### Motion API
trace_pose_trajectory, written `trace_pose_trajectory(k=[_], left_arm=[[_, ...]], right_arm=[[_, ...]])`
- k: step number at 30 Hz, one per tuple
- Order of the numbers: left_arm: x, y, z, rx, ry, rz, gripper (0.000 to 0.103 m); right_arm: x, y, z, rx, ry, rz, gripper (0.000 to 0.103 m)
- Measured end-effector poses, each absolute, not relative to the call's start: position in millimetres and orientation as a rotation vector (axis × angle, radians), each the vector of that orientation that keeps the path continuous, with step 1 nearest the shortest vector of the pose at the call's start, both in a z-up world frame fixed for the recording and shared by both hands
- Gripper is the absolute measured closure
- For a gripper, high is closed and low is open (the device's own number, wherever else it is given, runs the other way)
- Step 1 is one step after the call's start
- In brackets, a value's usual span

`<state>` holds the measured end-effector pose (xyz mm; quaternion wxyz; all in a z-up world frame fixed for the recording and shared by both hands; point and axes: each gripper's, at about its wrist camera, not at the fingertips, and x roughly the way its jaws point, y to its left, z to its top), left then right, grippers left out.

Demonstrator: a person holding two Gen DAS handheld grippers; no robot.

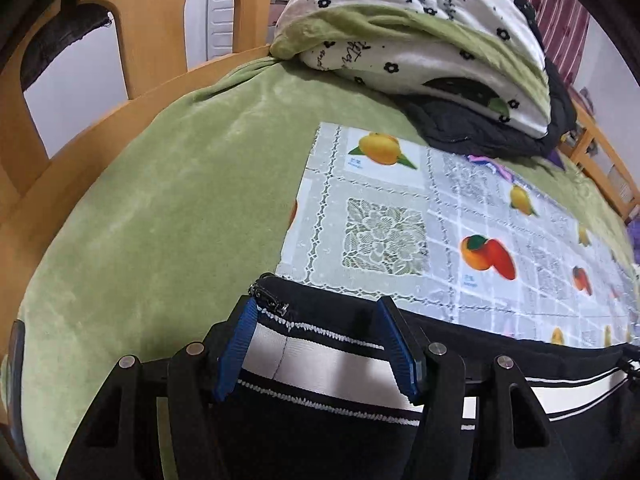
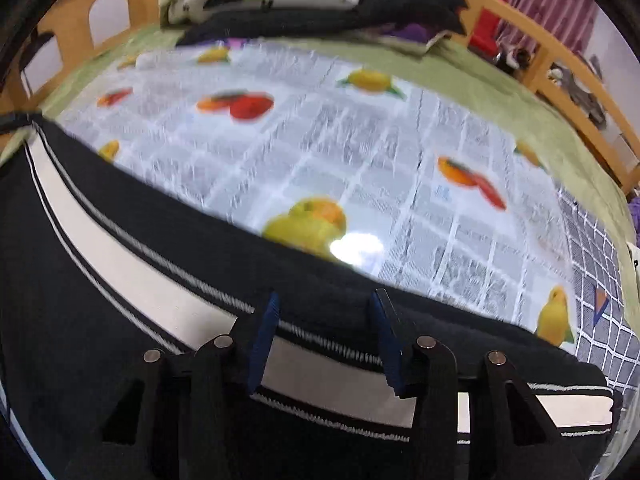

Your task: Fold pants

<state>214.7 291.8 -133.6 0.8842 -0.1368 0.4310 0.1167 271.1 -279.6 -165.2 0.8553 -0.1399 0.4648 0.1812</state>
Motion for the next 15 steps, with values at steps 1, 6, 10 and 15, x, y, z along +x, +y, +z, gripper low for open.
trace_pose_trajectory(k=[1,6,10,15], left_arm=[[214,293,-133,-0.288,0.896,0.238,0.044],[218,301,-132,-0.289,0.905,0.263,0.044],[222,303,-143,-0.328,0.937,0.245,0.069],[209,303,-124,-0.282,0.863,0.244,0.084]], right_arm=[[273,-276,-166,-0.299,0.985,0.403,0.049],[286,-261,-184,-0.371,1.044,0.421,0.047],[281,-258,-183,-0.393,1.056,0.449,0.097],[270,-262,-156,-0.364,0.956,0.426,0.100]])
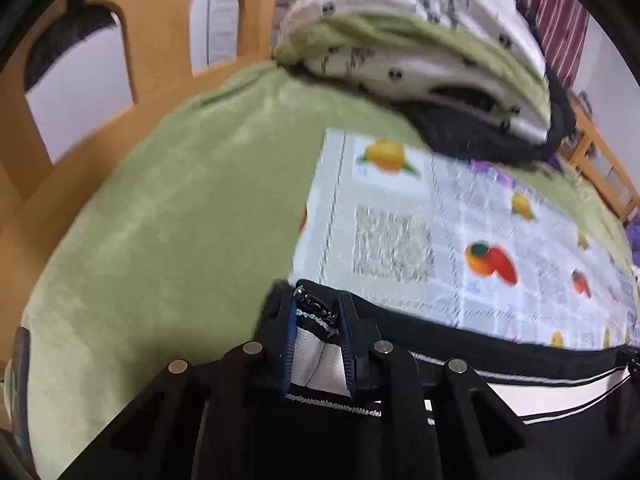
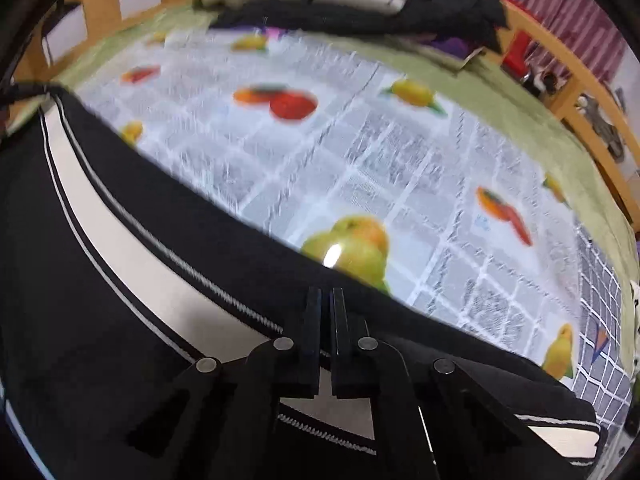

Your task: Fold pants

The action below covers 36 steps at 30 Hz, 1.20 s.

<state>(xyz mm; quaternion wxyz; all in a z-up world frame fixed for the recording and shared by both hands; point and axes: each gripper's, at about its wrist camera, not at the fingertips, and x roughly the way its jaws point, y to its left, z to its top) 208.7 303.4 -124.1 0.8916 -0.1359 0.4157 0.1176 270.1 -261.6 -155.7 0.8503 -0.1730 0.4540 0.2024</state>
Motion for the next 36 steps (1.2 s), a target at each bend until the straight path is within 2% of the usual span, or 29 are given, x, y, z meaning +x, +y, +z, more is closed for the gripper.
trace_pose_trajectory(k=[3,10,17,20,22,24,25,27,29,31,34,36], left_arm=[[209,313,-114,-0.325,0.827,0.230,0.084],[228,314,-141,-0.329,0.869,0.296,0.084],[230,312,-138,-0.330,0.834,0.334,0.084],[239,303,-147,-0.267,0.892,0.353,0.083],[237,295,-144,-0.214,0.900,0.356,0.078],[232,287,-136,-0.184,0.915,0.333,0.051],[228,284,-134,-0.182,0.916,0.323,0.047],[217,274,-124,-0.165,0.893,0.305,0.046],[205,262,-116,-0.155,0.869,0.286,0.044],[198,251,-111,-0.187,0.848,0.245,0.043],[202,225,-111,-0.241,0.854,0.148,0.043],[210,203,-114,-0.254,0.880,0.088,0.043]], right_arm=[[278,-272,-145,-0.266,0.919,0.427,0.100],[302,-271,-185,-0.168,0.981,0.380,0.099],[299,-273,-173,-0.127,0.921,0.322,0.100],[313,-278,-189,-0.077,0.995,0.307,0.097],[312,-275,-192,-0.100,0.993,0.280,0.097],[306,-276,-181,-0.112,0.993,0.277,0.093],[300,-279,-173,-0.121,0.982,0.274,0.089],[283,-300,-153,-0.140,0.911,0.223,0.082],[268,-340,-139,-0.104,0.867,0.131,0.069],[266,-374,-142,-0.071,0.880,0.056,0.068],[283,-422,-183,-0.061,1.011,-0.047,0.069],[285,-439,-184,0.014,0.963,0.002,0.069]])
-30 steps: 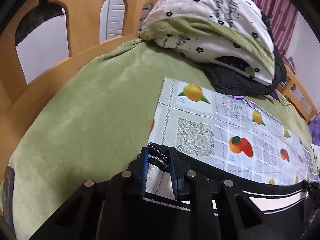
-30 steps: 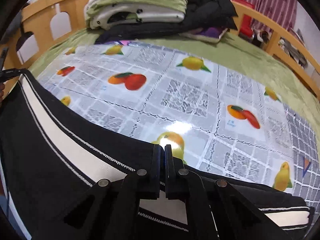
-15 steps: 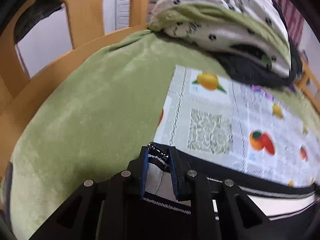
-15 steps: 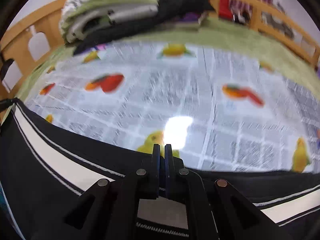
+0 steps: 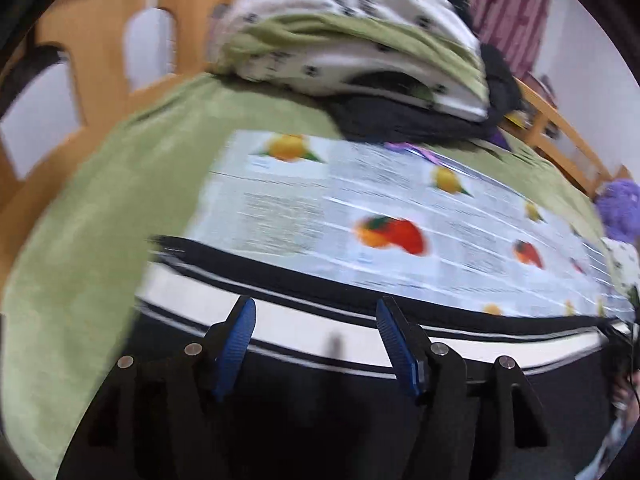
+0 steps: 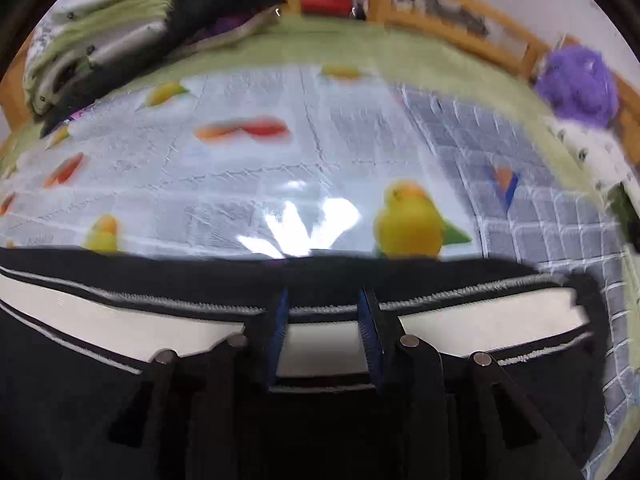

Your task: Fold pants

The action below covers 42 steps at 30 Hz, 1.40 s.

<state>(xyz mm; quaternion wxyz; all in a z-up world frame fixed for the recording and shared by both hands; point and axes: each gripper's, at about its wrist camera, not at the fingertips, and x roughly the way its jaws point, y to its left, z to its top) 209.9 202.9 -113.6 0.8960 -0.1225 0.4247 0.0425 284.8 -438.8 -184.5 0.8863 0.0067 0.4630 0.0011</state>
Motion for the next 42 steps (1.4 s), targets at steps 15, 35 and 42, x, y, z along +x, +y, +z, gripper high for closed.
trace_pose_trajectory(k=[15,35,42], left_arm=[[143,148,-114,-0.236,0.951,-0.029,0.043],[92,133,-95,-0.275,0.989,0.040,0.043],[62,140,-106,-0.329,0.987,0.027,0.043]], right_arm=[[104,-527,-126,0.220,0.819,-0.351,0.037],[158,-608,-179,0.509,0.978,-0.266,0.060],[90,-594,-137,0.459,0.880,-0.316,0.052]])
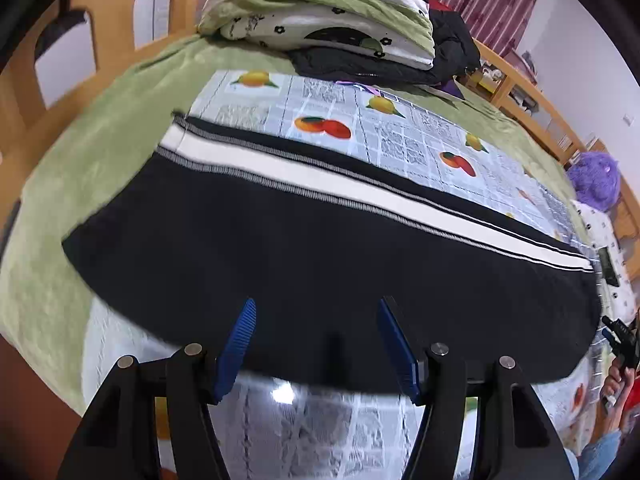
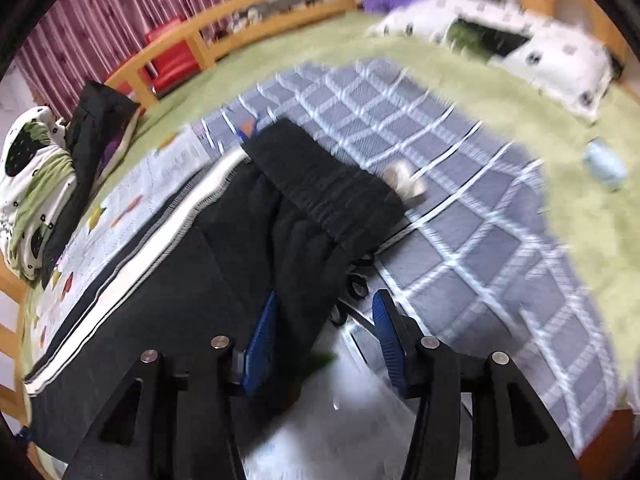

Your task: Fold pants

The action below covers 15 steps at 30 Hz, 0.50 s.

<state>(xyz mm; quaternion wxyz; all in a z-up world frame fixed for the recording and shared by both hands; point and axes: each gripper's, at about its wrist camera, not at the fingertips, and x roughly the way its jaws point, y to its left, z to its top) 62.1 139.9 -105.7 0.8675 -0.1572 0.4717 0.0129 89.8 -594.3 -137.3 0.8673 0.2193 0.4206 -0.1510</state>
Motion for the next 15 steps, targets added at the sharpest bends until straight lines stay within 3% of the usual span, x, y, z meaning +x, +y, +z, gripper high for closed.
trace_pose_trajectory(k=[8,15], left_arm=[[15,171,-141,-0.528,0.963,-0.007,0.044],[0,241,-168,-0.776,0.877,0.076,0.050]], right_arm=[[60,-456,-67,0.159,0.859,-0.243,0.052],[59,-331,-26,0.139,0.779,-0.088,0.052]])
